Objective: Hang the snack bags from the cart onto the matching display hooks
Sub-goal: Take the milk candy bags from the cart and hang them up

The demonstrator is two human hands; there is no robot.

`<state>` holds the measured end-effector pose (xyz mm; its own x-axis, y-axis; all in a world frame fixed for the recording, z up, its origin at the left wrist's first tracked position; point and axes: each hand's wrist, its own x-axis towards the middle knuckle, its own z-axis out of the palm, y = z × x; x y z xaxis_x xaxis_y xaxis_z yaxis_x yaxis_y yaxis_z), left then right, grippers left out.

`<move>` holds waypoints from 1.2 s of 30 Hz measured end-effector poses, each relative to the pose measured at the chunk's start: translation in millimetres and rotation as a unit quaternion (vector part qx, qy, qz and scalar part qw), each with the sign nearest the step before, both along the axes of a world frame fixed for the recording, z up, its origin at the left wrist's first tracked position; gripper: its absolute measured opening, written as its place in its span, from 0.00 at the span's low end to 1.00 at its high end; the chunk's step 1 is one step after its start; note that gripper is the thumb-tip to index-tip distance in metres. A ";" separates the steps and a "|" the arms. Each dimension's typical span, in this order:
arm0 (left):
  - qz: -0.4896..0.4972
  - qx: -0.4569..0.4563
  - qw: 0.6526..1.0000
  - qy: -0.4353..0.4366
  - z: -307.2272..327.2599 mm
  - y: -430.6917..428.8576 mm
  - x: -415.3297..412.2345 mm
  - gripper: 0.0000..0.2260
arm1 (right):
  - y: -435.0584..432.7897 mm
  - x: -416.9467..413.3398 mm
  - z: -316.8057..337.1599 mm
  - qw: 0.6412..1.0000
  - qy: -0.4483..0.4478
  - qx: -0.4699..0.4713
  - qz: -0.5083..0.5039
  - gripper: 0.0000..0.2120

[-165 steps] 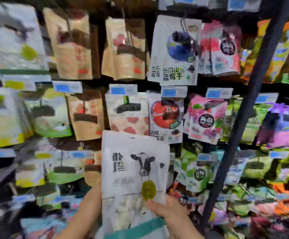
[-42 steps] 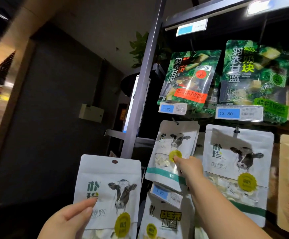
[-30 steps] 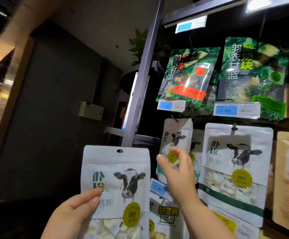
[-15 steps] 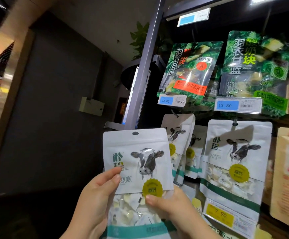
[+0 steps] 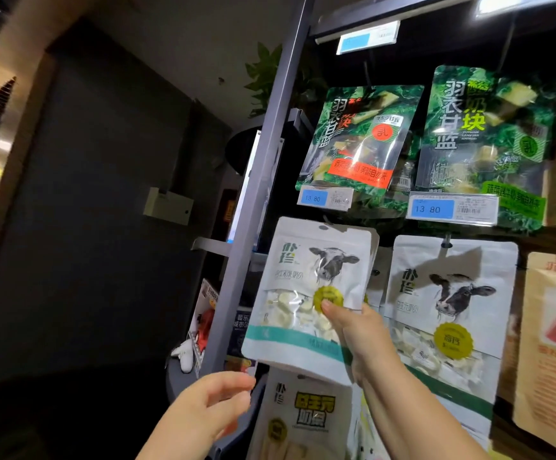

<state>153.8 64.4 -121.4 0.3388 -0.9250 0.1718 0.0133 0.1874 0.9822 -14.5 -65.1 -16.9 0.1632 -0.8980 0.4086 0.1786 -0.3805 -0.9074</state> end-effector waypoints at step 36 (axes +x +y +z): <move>0.020 -0.033 0.995 -0.094 100.9 -110.3 -1.2 0.22 | -30.6 7.2 37.1 0.992 0.053 0.058 -0.102 0.34</move>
